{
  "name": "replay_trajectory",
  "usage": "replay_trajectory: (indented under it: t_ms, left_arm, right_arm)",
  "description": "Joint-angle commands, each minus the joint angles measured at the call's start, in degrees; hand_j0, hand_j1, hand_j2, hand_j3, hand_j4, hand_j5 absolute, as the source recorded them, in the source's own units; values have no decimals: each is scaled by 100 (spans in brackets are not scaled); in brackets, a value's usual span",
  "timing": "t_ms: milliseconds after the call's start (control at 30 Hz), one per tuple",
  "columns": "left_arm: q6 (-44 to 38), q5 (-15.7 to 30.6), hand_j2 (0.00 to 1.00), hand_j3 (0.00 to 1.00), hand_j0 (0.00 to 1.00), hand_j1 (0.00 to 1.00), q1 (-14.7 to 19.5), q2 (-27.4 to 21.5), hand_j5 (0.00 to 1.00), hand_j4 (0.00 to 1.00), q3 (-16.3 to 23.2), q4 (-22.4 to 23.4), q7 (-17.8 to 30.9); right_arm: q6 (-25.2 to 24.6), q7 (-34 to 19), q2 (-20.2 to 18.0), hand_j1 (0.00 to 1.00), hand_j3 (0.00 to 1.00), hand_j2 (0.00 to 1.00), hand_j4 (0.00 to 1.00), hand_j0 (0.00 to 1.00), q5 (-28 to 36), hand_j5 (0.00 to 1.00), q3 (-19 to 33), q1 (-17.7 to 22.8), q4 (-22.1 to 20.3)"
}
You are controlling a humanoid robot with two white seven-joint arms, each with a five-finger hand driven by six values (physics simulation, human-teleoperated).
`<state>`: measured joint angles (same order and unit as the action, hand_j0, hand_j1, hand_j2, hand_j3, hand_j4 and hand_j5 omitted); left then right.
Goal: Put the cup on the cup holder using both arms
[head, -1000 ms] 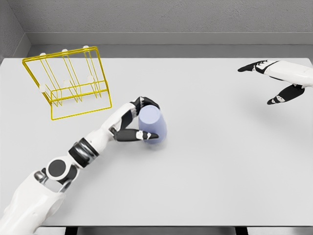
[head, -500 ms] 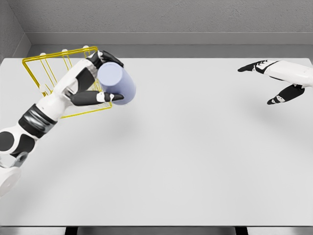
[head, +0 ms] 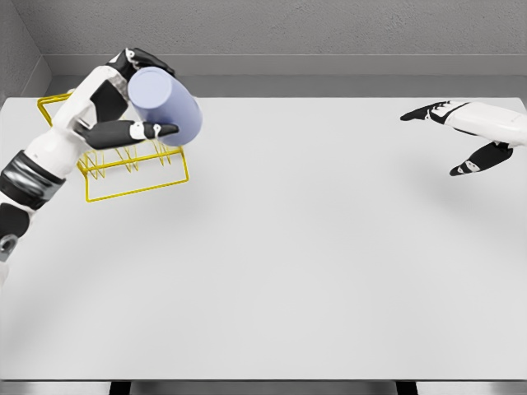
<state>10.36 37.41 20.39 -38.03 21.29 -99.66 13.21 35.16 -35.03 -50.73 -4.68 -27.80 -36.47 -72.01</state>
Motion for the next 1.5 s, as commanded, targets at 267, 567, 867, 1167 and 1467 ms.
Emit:
replay_trajectory:
  t_ms: [267, 567, 867, 1167, 1467]
  left_arm:
    - [-17, 21, 25, 25, 25, 25, 194, -3, 25, 25, -73, 483, -3]
    - [-8, 12, 25, 25, 25, 25, 167, -12, 25, 25, -117, 659, 23]
    - [-8, -41, 25, 25, 25, 25, 229, -3, 25, 25, -205, 1151, 15]
    - [-8, -67, 25, 25, 25, 25, 237, 50, 25, 25, -187, 1204, 138]
    - [1, -67, 25, 25, 25, 25, 220, 76, 25, 25, -187, 1107, 155]
  right_arm:
    - [-16, 3, -25, 100, 100, 100, 100, 100, 37, 100, 3, 0, 2]
    - [-16, 3, -25, 100, 100, 100, 100, 100, 37, 100, 3, 0, 3]
    - [-16, 3, -16, 100, 100, 100, 100, 100, 37, 100, -6, 0, -6]
    - [-16, 3, -7, 100, 100, 100, 100, 100, 37, 100, -15, 0, -6]
    - [-16, 3, 2, 100, 100, 100, 100, 100, 37, 100, -15, 0, -24]
